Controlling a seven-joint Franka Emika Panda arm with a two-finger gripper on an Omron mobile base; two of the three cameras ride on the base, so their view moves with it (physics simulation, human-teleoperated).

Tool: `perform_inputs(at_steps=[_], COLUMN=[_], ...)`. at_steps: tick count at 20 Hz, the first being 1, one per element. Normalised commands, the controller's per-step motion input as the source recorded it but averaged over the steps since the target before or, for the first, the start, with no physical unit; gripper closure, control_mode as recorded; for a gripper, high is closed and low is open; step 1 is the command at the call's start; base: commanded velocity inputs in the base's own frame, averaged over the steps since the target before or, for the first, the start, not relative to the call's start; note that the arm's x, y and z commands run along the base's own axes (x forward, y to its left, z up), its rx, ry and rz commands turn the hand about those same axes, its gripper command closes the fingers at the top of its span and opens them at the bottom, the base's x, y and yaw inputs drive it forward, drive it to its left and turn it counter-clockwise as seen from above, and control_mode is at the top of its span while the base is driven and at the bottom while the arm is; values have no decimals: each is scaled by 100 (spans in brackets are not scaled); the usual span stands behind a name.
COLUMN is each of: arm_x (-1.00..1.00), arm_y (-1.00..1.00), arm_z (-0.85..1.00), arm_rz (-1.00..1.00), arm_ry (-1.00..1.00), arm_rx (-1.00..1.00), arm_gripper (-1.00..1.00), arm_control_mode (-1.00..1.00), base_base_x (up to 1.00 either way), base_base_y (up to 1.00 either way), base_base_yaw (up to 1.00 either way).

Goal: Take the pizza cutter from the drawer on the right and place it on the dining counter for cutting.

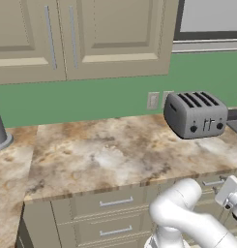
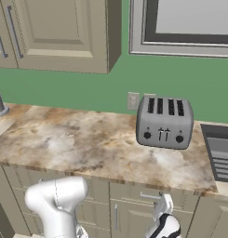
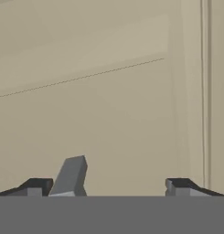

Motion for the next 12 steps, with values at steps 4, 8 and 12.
perform_inputs(at_steps=[4,8,12], arm_x=[15,9,0], arm_y=[0,0,11], arm_z=[-1,0,0], arm_rz=[0,0,0], arm_ry=[1,5,21], arm_rx=[0,0,-1], arm_gripper=[100,100,100], arm_control_mode=[-100,-100,-100], base_base_x=[0,0,0], base_base_y=[0,0,0], base_base_yaw=[0,0,0])
